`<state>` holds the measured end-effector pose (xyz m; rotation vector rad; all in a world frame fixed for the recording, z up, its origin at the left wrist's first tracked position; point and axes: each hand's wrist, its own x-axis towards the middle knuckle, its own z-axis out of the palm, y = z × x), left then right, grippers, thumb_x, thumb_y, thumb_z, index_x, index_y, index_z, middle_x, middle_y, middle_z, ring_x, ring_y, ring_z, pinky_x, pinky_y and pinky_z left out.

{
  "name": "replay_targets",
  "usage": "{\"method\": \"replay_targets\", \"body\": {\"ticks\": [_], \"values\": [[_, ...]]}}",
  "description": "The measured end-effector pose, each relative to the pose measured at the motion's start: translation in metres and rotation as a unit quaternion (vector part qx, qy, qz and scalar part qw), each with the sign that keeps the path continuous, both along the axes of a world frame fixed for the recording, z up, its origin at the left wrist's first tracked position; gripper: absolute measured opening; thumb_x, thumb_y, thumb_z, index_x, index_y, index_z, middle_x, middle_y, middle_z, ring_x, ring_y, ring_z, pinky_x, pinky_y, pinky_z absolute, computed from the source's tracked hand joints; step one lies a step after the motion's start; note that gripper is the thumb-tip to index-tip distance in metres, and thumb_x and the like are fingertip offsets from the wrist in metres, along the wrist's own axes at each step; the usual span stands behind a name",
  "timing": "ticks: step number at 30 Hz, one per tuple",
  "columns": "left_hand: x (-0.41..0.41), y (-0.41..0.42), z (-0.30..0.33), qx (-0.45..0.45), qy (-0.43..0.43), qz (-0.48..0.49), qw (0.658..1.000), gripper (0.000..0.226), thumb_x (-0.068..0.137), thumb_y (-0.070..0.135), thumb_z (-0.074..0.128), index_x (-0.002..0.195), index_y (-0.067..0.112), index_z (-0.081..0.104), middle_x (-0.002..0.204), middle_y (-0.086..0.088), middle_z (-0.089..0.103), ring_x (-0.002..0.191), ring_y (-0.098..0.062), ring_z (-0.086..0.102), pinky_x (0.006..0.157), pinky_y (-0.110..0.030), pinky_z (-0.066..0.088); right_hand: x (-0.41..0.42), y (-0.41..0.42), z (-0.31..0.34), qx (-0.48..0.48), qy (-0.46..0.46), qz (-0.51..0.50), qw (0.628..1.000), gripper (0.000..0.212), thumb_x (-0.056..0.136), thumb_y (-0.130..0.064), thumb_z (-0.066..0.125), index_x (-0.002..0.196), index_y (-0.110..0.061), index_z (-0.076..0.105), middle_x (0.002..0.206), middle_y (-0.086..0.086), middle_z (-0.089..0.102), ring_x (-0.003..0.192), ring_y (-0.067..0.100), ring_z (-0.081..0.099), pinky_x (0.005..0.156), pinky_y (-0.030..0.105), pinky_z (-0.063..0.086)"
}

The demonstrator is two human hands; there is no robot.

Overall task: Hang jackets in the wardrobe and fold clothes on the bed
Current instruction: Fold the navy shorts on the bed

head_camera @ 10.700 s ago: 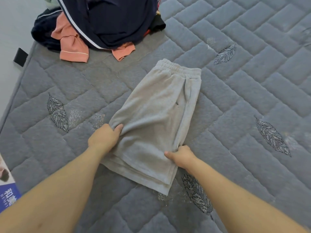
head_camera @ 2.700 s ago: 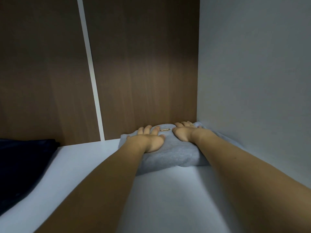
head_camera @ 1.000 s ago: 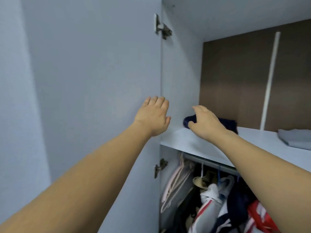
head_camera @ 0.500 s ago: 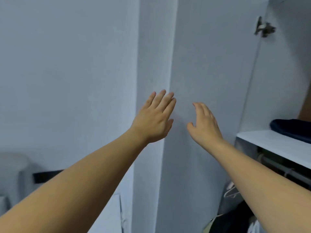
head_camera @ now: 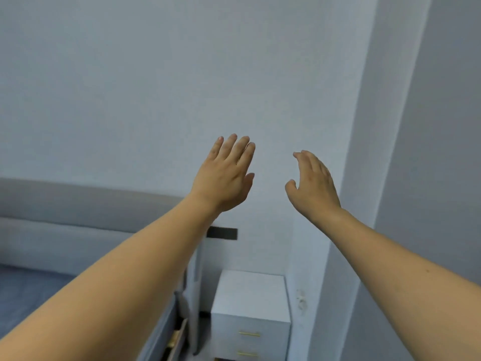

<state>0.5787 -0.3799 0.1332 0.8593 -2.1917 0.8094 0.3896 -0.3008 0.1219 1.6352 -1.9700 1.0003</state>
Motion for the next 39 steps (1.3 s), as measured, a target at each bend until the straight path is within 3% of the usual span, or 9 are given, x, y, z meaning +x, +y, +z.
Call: {"method": "replay_targets", "body": {"ticks": [10,18,22,29,34,39], "values": [[0.335,0.076,-0.035,0.062,0.016,0.187,0.98,0.062,0.099,0.036,0.042,0.151,0.005,0.028,0.157,-0.013,0.028,0.146,-0.034,0.021,0.122,-0.047,0.008,0.317,0.014,-0.036,0.053,-0.016,0.231,0.971,0.06,0.091,-0.015,0.051,0.148,-0.011,0.033,0.154,0.007,0.031,0.143,0.023,0.027,0.119,0.037,0.021],[0.57,0.147,-0.063,0.082,0.075,0.363,0.925,0.064,0.097,0.038,0.044,0.151,0.006,0.029,0.155,-0.011,0.031,0.144,-0.031,0.024,0.121,-0.046,0.009,0.555,0.019,-0.054,0.073,0.006,0.414,0.907,0.058,0.092,-0.017,0.053,0.147,-0.009,0.035,0.153,0.007,0.033,0.141,0.021,0.03,0.118,0.033,0.02],[0.671,0.179,-0.08,0.101,0.1,0.462,0.875,0.065,0.099,0.039,0.04,0.153,0.007,0.022,0.159,-0.01,0.024,0.147,-0.03,0.018,0.121,-0.046,0.006,0.666,0.016,-0.071,0.087,0.018,0.498,0.863,0.059,0.091,-0.014,0.053,0.147,-0.006,0.036,0.154,0.009,0.033,0.143,0.023,0.028,0.119,0.032,0.018],[0.818,0.247,-0.127,0.13,0.087,0.599,0.785,0.066,0.099,0.041,0.041,0.153,0.008,0.022,0.159,-0.011,0.024,0.146,-0.029,0.019,0.121,-0.047,0.009,0.852,0.019,-0.119,0.127,0.007,0.623,0.772,0.056,0.09,-0.013,0.051,0.144,-0.007,0.038,0.149,0.007,0.038,0.136,0.024,0.036,0.114,0.032,0.025],[0.915,0.335,-0.188,0.183,0.113,0.678,0.703,0.065,0.098,0.039,0.043,0.151,0.005,0.026,0.156,-0.014,0.027,0.143,-0.032,0.023,0.119,-0.049,0.011,0.987,0.075,-0.185,0.193,0.038,0.711,0.675,0.056,0.094,-0.017,0.053,0.146,-0.01,0.036,0.15,0.006,0.037,0.136,0.022,0.034,0.112,0.031,0.025],[1.008,0.417,-0.24,0.202,0.168,0.727,0.635,0.062,0.094,0.032,0.051,0.147,0.003,0.035,0.152,-0.016,0.034,0.139,-0.034,0.03,0.118,-0.05,0.017,1.091,0.136,-0.239,0.247,0.052,0.747,0.615,0.058,0.092,-0.014,0.054,0.146,-0.007,0.036,0.152,0.008,0.035,0.139,0.023,0.032,0.113,0.029,0.022]]}}
